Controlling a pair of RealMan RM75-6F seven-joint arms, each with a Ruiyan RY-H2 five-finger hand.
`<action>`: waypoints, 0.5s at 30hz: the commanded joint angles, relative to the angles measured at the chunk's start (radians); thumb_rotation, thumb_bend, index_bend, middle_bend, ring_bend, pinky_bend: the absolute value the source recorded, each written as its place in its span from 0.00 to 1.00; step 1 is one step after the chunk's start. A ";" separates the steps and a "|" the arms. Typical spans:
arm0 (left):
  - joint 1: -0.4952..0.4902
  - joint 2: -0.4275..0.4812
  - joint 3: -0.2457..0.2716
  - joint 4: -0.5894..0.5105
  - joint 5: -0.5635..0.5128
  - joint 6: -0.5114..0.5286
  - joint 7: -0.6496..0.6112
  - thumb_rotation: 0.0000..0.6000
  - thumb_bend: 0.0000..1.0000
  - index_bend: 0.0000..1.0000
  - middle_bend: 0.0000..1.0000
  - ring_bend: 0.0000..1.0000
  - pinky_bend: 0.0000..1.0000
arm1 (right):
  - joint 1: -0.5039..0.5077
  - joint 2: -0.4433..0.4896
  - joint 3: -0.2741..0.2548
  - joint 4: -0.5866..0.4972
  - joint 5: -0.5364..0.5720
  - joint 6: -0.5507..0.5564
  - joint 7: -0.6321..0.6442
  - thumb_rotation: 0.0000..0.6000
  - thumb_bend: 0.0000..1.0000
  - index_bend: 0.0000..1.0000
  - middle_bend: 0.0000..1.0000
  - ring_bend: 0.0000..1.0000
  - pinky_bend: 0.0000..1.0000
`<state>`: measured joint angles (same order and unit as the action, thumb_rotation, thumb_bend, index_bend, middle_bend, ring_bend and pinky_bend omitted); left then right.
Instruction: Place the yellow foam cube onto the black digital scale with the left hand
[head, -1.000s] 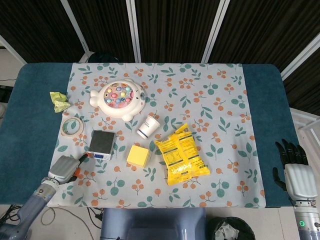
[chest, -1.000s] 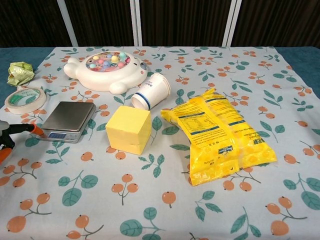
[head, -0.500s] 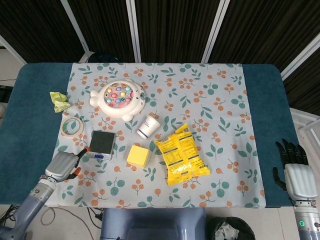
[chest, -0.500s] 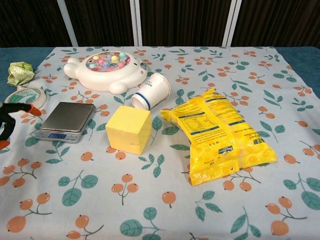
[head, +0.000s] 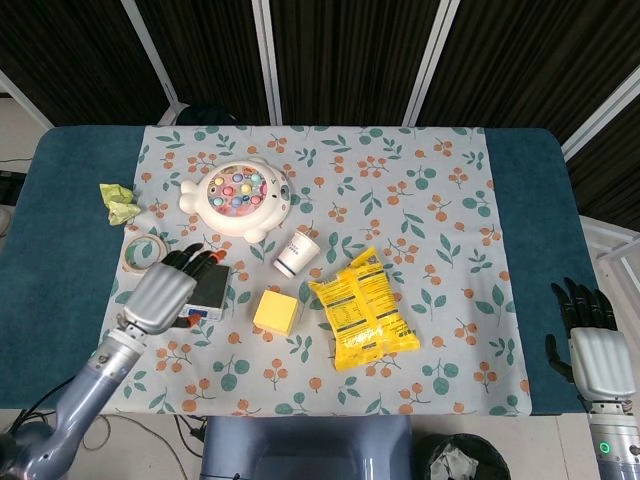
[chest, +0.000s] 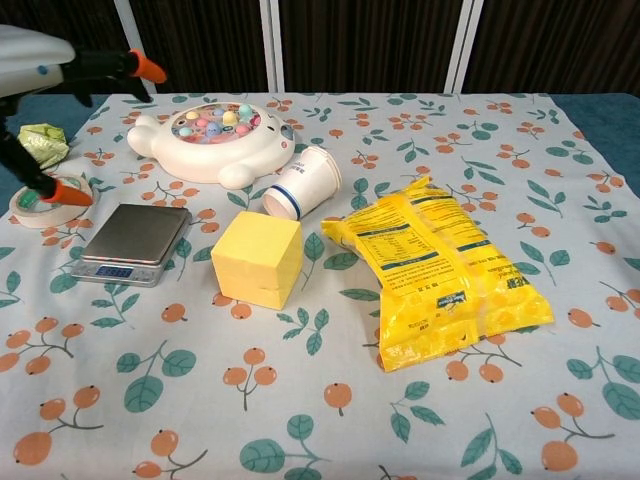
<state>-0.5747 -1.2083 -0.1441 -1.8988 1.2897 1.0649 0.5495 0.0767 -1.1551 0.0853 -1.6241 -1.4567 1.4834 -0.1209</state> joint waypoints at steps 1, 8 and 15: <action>-0.101 -0.070 -0.061 -0.024 -0.138 -0.067 0.140 1.00 0.08 0.09 0.18 0.08 0.24 | 0.000 0.000 0.001 0.000 0.000 0.000 0.001 1.00 0.58 0.00 0.00 0.00 0.00; -0.201 -0.173 -0.066 -0.010 -0.332 -0.106 0.272 1.00 0.07 0.09 0.18 0.08 0.23 | 0.000 0.000 0.002 0.001 0.009 -0.005 0.003 1.00 0.58 0.00 0.00 0.00 0.00; -0.248 -0.227 -0.030 0.002 -0.424 -0.102 0.323 1.00 0.04 0.09 0.17 0.07 0.21 | -0.001 0.000 0.007 0.000 0.014 -0.001 0.006 1.00 0.58 0.00 0.00 0.00 0.00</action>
<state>-0.8099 -1.4228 -0.1855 -1.9003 0.8842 0.9633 0.8613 0.0762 -1.1550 0.0916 -1.6240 -1.4429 1.4818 -0.1158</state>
